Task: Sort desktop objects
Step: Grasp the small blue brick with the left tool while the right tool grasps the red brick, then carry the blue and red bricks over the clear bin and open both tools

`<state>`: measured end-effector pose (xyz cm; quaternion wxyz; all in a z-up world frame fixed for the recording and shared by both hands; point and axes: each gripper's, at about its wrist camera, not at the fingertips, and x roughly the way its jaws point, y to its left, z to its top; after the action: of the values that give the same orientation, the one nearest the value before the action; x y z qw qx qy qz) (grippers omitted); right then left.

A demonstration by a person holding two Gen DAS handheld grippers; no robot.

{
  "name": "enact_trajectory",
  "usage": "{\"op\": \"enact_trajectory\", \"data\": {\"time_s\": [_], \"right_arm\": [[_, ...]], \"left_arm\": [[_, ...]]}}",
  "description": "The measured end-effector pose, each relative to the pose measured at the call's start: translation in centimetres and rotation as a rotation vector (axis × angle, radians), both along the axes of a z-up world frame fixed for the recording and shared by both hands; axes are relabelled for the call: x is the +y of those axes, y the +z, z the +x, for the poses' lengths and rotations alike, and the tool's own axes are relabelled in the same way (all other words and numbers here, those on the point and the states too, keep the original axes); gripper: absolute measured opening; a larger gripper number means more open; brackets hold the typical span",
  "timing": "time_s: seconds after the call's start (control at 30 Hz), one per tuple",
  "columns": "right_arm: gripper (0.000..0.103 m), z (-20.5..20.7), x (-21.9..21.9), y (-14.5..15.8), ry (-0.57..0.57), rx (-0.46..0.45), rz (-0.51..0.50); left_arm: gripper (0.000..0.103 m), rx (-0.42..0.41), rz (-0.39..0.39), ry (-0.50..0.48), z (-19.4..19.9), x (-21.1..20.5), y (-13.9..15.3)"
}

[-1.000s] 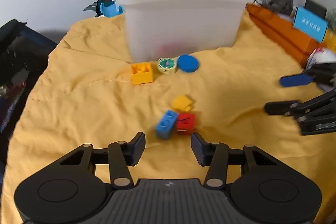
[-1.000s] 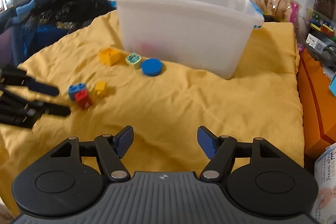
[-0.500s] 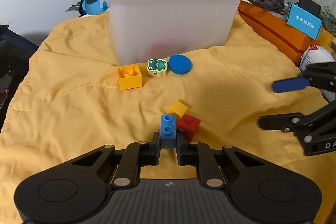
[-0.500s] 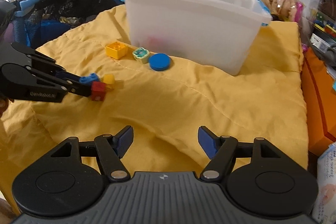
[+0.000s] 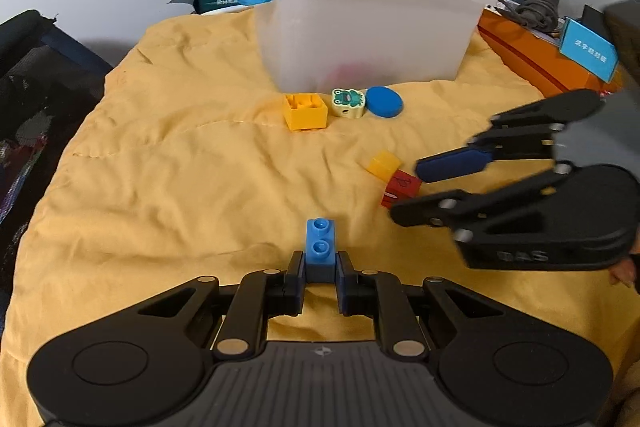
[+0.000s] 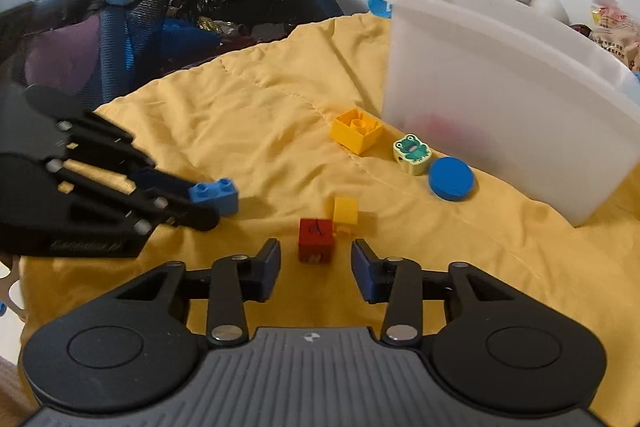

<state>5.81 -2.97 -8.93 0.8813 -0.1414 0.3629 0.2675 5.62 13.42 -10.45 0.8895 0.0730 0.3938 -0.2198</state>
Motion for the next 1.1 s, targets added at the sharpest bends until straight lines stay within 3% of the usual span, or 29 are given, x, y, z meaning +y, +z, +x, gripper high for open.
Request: {"op": "enact_trajectory", "data": {"time_s": [0.07,0.17,0.43,0.7,0.83,1.0,1.1], "right_arm": [[0.039,0.5,0.7,-0.4,-0.009,0.003,-0.018],[0.023,1.1,1.3,-1.0,-0.023,0.037,-0.033],[0.022,-1.5,-0.9,0.9,-0.123,0.022,-0.07],[0.022,-1.9,-5.8,1.0,-0.265,0.102,-0.007],[0.022,-0.7,-8.0,3.5,-0.264,0.035,0.012],[0.022,4.5,-10.6,9.1,-0.277,-0.12,0.086],[0.022,8.2,-11.5,11.5,-0.305,-0.178,0.13]], "left_arm": [[0.019,-0.004,0.002,-0.015,0.0,-0.1,-0.2],[0.024,-0.006,-0.019,-0.011,0.2,0.0,-0.4],[0.018,-0.002,-0.076,-0.028,0.0,0.2,-0.1],[0.018,-0.049,-0.115,-0.02,-0.7,-1.5,3.2],[0.018,-0.171,-0.174,0.032,1.6,-3.5,7.7],[0.018,-0.288,-0.253,0.068,6.7,-7.6,13.7],[0.018,-0.301,-0.259,0.09,9.6,-10.0,15.0]]}}
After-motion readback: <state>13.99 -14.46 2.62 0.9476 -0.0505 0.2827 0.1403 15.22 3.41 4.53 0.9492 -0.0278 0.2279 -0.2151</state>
